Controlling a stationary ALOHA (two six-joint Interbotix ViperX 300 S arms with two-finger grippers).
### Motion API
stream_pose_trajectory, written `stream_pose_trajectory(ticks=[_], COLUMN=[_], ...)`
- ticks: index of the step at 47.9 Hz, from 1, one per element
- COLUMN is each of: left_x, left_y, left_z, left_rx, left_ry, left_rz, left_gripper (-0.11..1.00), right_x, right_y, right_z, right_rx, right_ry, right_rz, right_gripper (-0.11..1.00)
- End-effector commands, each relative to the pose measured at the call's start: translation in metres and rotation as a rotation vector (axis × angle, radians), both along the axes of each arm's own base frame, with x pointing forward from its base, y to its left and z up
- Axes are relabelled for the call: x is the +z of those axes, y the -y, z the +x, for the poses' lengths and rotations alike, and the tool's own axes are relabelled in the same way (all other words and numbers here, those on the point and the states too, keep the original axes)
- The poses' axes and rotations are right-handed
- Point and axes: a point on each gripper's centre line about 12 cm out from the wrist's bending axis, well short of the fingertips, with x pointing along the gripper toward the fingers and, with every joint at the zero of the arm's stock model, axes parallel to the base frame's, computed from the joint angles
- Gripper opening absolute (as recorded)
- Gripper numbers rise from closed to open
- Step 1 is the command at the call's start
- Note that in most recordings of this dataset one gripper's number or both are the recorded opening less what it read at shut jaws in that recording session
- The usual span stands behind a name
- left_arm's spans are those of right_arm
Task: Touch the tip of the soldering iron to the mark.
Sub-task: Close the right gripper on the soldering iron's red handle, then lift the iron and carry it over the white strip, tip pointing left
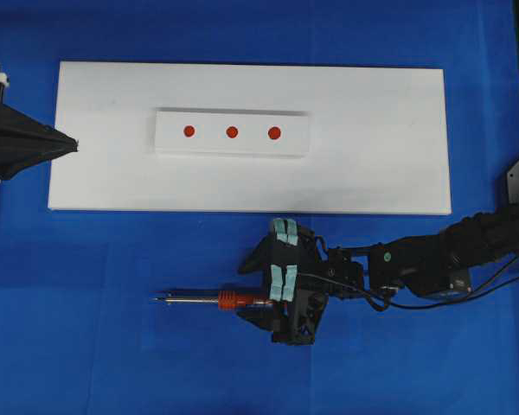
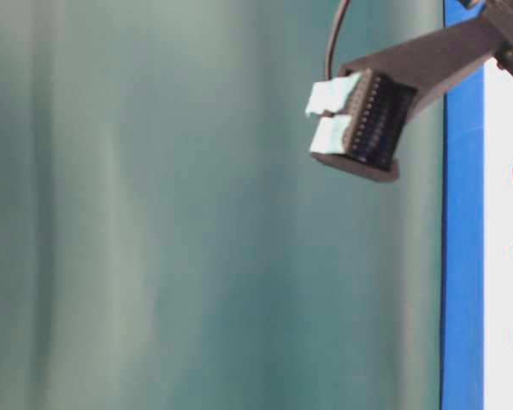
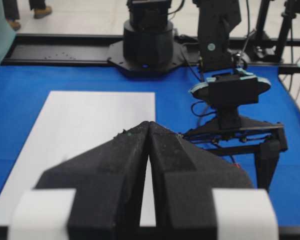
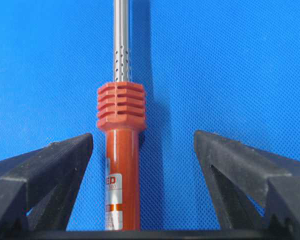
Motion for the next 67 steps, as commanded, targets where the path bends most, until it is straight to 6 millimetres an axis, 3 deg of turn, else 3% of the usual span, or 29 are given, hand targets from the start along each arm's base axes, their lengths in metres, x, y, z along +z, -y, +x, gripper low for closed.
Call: stream_pose_trajectory(ticks=[1, 5, 12, 16, 21, 42, 67], left_x=[0.005, 0.004, 0.004, 0.003, 0.003, 0.003, 0.003], left_y=[-0.001, -0.002, -0.003, -0.003, -0.003, -0.003, -0.003], left_z=[0.001, 0.001, 0.001, 0.001, 0.001, 0.001, 0.001], left_rx=[0.007, 0.009, 0.013, 0.015, 0.015, 0.013, 0.015], left_ry=[0.017, 0.015, 0.014, 0.012, 0.012, 0.012, 0.012], left_rz=[0.001, 0.001, 0.001, 0.001, 0.0, -0.005, -0.005], left_gripper=[0.0, 0.0, 0.0, 0.0, 0.0, 0.0, 0.0], right_x=[0.008, 0.007, 0.005, 0.004, 0.005, 0.023, 0.145], right_y=[-0.003, -0.003, -0.002, -0.002, -0.002, 0.001, 0.025], right_z=[0.006, 0.005, 0.001, 0.0, 0.0, 0.001, -0.021], right_rx=[-0.002, 0.002, 0.005, 0.009, 0.015, 0.021, 0.112], right_ry=[0.028, 0.022, 0.012, 0.01, 0.013, 0.04, 0.112], right_rz=[0.01, 0.006, 0.0, -0.003, -0.008, -0.004, -0.042], right_gripper=[0.8, 0.7, 0.27, 0.12, 0.07, 0.07, 0.07])
